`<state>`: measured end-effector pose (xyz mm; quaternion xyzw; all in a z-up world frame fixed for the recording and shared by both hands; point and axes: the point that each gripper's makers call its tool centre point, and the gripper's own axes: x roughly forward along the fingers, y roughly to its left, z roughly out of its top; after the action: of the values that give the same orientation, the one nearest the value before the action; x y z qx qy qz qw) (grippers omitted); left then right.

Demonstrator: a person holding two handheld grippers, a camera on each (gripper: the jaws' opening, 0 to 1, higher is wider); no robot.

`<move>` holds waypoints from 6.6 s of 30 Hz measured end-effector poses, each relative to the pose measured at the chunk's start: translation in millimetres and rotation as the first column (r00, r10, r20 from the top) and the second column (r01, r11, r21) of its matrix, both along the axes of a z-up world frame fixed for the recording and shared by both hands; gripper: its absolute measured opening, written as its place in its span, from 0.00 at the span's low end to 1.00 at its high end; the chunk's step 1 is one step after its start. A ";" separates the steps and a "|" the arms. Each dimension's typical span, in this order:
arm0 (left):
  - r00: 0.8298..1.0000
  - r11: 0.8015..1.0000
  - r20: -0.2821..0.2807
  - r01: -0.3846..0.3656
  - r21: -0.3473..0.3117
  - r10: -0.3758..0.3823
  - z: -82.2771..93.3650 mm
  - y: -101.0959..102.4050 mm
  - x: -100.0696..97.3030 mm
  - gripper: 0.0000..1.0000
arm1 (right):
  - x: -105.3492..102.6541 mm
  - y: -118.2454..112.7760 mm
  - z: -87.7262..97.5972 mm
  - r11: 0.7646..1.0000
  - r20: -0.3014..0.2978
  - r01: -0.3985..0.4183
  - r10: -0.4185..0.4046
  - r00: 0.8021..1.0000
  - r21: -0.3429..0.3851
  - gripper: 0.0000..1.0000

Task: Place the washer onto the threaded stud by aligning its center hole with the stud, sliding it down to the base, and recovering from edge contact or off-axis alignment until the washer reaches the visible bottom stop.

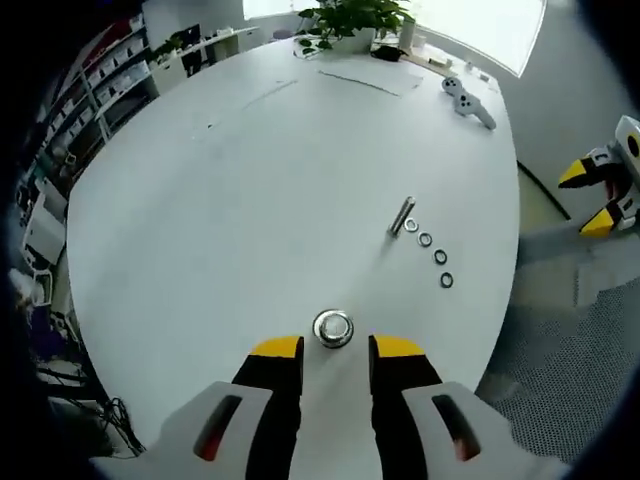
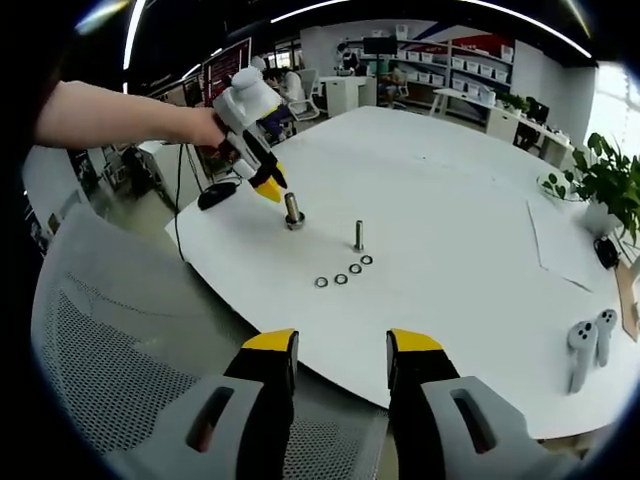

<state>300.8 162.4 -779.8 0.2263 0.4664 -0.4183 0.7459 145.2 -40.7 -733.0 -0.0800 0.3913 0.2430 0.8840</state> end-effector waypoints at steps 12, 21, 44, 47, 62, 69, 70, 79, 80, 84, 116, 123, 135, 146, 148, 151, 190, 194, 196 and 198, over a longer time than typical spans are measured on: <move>0.993 0.985 0.036 -0.103 -0.136 0.108 17.5 13.1 -35.3 0.25 | -3.2 3.3 -3.1 0.999 -0.014 -0.031 0.031 0.999 -0.011 0.38; 0.985 0.948 0.015 -0.161 -0.275 0.172 45.2 9.9 -70.6 0.29 | -5.7 5.9 -6.7 0.997 -0.023 -0.063 0.062 0.998 -0.040 0.38; 0.972 0.923 0.045 -0.202 -0.329 0.229 71.8 24.3 -127.4 0.29 | -6.0 5.9 -5.3 0.998 -0.020 -0.059 0.058 0.998 -0.030 0.38; 0.969 0.920 0.054 -0.208 -0.333 0.239 75.8 27.8 -133.2 0.29 | -5.7 5.7 -5.6 0.998 -0.023 -0.058 0.057 0.998 -0.030 0.38; 0.940 0.909 0.134 -0.257 -0.329 0.314 79.2 40.6 -132.5 0.29 | -8.4 6.9 -9.2 0.997 -0.038 -0.075 0.074 0.997 -0.033 0.37; 0.931 0.917 0.200 -0.232 -0.324 0.306 82.2 40.5 -131.8 0.30 | -9.5 7.2 -10.1 0.997 -0.043 -0.074 0.073 0.996 -0.033 0.37; 0.931 0.917 0.198 -0.234 -0.323 0.308 81.3 41.5 -131.5 0.30 | -9.4 7.4 -9.7 0.997 -0.042 -0.073 0.071 0.997 -0.032 0.37; 0.919 0.887 0.156 -0.288 -0.360 0.361 79.7 48.0 -128.6 0.31 | -11.0 9.0 -11.7 0.996 -0.053 -0.083 0.081 0.995 -0.045 0.37; 0.919 0.885 0.150 -0.292 -0.362 0.364 79.4 48.2 -128.6 0.31 | -11.1 9.1 -11.7 0.996 -0.053 -0.083 0.080 0.995 -0.045 0.37; 0.921 0.882 0.125 -0.305 -0.361 0.369 76.9 46.9 -131.2 0.30 | -13.2 9.4 -12.9 0.995 -0.060 -0.088 0.085 0.995 -0.047 0.37; 0.910 0.869 0.135 -0.319 -0.379 0.393 80.5 50.6 -125.2 0.31 | -13.0 7.1 -16.1 0.994 -0.078 -0.088 0.083 0.993 -0.069 0.38; 0.916 0.880 0.134 -0.310 -0.360 0.378 76.8 50.0 -127.4 0.31 | -11.7 8.3 -13.9 0.994 -0.065 -0.093 0.088 0.994 -0.065 0.38; 0.916 0.881 0.132 -0.313 -0.355 0.379 76.3 50.4 -128.7 0.32 | -9.2 7.4 -11.0 0.996 -0.054 -0.074 0.071 0.996 -0.048 0.38; 0.907 0.878 0.159 -0.314 -0.362 0.390 79.7 55.5 -125.6 0.31 | 0.5 10.5 -0.1 0.992 0.001 -0.096 0.096 0.995 -0.085 0.38; 0.907 0.878 0.162 -0.313 -0.361 0.390 79.8 55.7 -125.9 0.31 | -2.0 13.8 -2.1 0.988 -0.013 -0.123 0.122 0.992 -0.093 0.38; 0.909 0.880 0.158 -0.311 -0.358 0.386 78.8 55.4 -126.4 0.32 | 3.3 14.5 4.9 0.982 0.022 -0.144 0.147 0.989 -0.124 0.37; 0.925 0.904 0.160 -0.282 -0.321 0.345 71.1 54.2 -133.1 0.29 | 66.7 90.2 -121.7 0.915 -0.248 -0.356 0.306 0.919 -0.190 0.32; 0.926 0.908 0.162 -0.280 -0.312 0.341 70.6 54.8 -132.7 0.29 | 68.3 88.3 -130.1 0.909 -0.269 -0.364 0.305 0.913 -0.203 0.32; 0.926 0.908 0.161 -0.280 -0.311 0.340 69.9 55.5 -133.3 0.29 | 69.0 88.5 -130.2 0.912 -0.273 -0.359 0.301 0.914 -0.197 0.32; 0.927 0.911 0.162 -0.278 -0.304 0.337 68.9 55.9 -133.9 0.29 | 69.4 88.1 -131.5 0.912 -0.278 -0.359 0.299 0.913 -0.199 0.32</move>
<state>166.9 218.3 -710.9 0.0867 0.3520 -0.3293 0.8719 214.6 47.4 -864.6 -0.2236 0.5036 0.3469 0.7590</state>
